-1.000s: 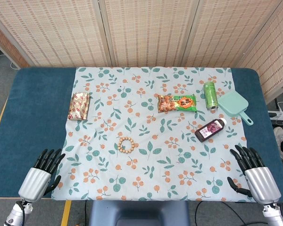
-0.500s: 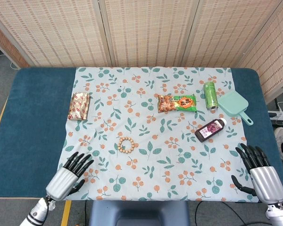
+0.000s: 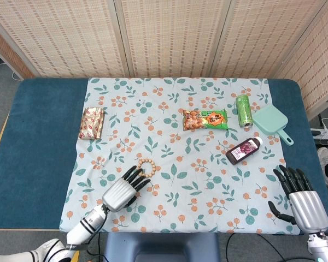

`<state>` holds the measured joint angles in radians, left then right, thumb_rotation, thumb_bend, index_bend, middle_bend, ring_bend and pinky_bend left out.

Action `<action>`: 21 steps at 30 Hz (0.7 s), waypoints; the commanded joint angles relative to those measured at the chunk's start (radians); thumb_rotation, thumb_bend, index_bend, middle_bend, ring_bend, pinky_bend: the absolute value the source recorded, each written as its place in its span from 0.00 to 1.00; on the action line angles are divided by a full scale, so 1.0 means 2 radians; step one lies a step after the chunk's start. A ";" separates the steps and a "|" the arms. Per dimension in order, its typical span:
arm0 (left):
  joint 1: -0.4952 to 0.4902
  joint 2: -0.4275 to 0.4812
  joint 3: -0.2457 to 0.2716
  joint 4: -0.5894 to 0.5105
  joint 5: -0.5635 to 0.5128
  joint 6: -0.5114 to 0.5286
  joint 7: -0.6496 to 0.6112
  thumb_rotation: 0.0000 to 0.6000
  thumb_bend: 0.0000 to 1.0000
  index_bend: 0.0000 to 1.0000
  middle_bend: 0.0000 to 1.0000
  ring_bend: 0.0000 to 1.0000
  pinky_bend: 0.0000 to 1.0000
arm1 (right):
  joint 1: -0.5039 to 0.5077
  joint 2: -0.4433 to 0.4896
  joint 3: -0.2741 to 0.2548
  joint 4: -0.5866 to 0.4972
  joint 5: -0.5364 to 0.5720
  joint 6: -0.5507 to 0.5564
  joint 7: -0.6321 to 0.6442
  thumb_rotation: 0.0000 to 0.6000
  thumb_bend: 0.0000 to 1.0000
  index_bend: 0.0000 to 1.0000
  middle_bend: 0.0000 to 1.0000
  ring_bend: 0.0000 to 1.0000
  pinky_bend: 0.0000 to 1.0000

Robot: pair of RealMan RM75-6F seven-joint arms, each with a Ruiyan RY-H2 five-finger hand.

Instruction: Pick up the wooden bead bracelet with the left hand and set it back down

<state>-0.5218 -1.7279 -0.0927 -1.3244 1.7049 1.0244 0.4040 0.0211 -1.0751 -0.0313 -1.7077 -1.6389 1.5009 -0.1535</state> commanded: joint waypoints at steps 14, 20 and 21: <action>-0.048 -0.062 -0.022 0.102 -0.052 0.004 0.013 1.00 0.43 0.34 0.25 0.02 0.00 | 0.000 0.003 0.003 -0.005 0.011 -0.004 -0.002 0.64 0.32 0.00 0.00 0.00 0.00; -0.055 -0.080 -0.017 0.133 -0.064 0.002 0.024 1.00 0.43 0.34 0.25 0.03 0.00 | 0.000 0.005 0.000 -0.007 0.008 -0.006 -0.001 0.65 0.32 0.00 0.00 0.00 0.00; -0.056 -0.083 -0.017 0.138 -0.066 0.004 0.024 1.00 0.43 0.34 0.26 0.04 0.00 | 0.000 0.006 0.000 -0.007 0.008 -0.006 -0.002 0.65 0.32 0.00 0.00 0.00 0.00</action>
<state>-0.6296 -1.8831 -0.1271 -1.0625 1.5808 1.0300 0.4472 0.0206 -1.0638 -0.0315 -1.7220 -1.6224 1.4889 -0.1566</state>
